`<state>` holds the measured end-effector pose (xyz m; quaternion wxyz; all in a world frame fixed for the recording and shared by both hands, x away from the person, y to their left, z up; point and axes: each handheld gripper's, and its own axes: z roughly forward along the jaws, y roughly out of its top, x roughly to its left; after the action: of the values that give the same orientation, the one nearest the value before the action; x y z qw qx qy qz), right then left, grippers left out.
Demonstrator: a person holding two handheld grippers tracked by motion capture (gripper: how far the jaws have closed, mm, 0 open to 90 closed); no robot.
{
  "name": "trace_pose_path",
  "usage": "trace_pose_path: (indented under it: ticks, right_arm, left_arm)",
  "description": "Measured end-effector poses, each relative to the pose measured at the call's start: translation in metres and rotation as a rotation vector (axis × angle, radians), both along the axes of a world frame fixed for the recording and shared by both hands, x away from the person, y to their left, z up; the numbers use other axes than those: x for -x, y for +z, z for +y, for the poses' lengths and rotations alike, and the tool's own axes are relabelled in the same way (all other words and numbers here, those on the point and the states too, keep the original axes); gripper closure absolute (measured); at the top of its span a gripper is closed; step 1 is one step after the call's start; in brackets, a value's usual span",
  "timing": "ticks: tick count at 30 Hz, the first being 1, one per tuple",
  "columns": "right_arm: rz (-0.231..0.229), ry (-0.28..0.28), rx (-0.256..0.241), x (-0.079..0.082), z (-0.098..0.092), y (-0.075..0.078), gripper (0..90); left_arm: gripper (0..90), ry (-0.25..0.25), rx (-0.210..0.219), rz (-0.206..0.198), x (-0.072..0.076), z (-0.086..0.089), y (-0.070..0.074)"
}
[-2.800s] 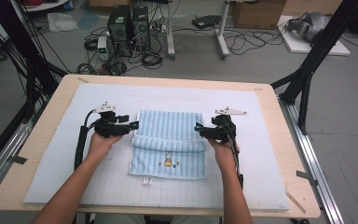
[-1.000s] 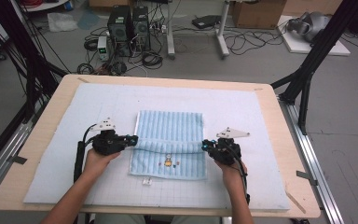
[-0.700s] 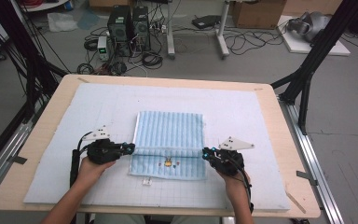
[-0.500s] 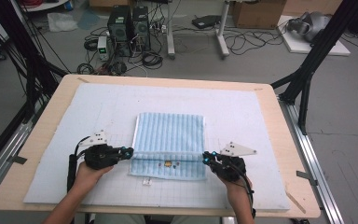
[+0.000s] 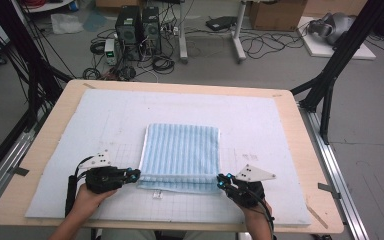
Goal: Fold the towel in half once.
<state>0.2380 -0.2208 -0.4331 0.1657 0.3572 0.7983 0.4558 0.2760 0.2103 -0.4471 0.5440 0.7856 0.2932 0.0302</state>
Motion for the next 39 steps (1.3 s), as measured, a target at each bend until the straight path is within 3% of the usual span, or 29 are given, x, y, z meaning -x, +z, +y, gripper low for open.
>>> trace_pose_path:
  ticks: [4,7,10,13,19,25,27,28,30,32,34,39]
  right_arm:
    - [0.005,-0.005,0.004,0.003,-0.002,-0.003,83.1]
    - [0.021,-0.004,0.0,0.004,-0.004,-0.005,76.8]
    - [0.022,-0.007,-0.052,0.007,-0.008,-0.003,67.2]
    - [0.004,-0.019,-0.095,0.009,-0.012,0.004,66.7]
    - [0.019,-0.059,-0.012,0.0,-0.003,-0.003,63.4]
    - [0.078,-0.132,-0.004,-0.02,0.003,-0.011,62.2]
    - [0.097,-0.142,0.034,-0.026,0.006,-0.015,68.3]
    - [0.113,-0.148,0.049,-0.028,0.008,-0.017,79.5]
    - [0.102,-0.164,0.072,-0.029,0.009,-0.016,86.2]
    - [0.089,-0.184,0.1,-0.028,0.013,-0.017,85.7]
    - [0.089,-0.177,0.096,-0.026,0.014,-0.016,76.5]
    - [0.052,-0.161,0.047,-0.022,0.011,-0.013,69.0]
  left_arm:
    - [81.5,-0.007,-0.012,0.016,0.002,-0.001,-0.003]
    - [67.4,0.015,0.017,0.04,0.001,0.002,-0.003]
    - [61.3,0.047,0.044,0.024,0.001,0.007,0.001]
    - [59.6,0.076,0.062,0.012,0.0,0.01,0.005]
    - [56.5,0.142,0.038,0.005,-0.008,0.006,0.005]
    - [56.1,0.19,0.037,0.023,-0.02,0.006,0.003]
    - [56.2,0.199,0.04,0.028,-0.023,0.006,0.002]
    - [56.4,0.204,0.036,0.029,-0.025,0.007,0.002]
    - [56.5,0.217,0.035,0.037,-0.028,0.007,0.002]
    - [56.4,0.223,0.03,0.039,-0.032,0.007,0.002]
    - [56.2,0.231,0.034,0.043,-0.037,0.007,0.002]
    - [56.5,0.271,0.021,0.027,-0.052,0.006,0.003]
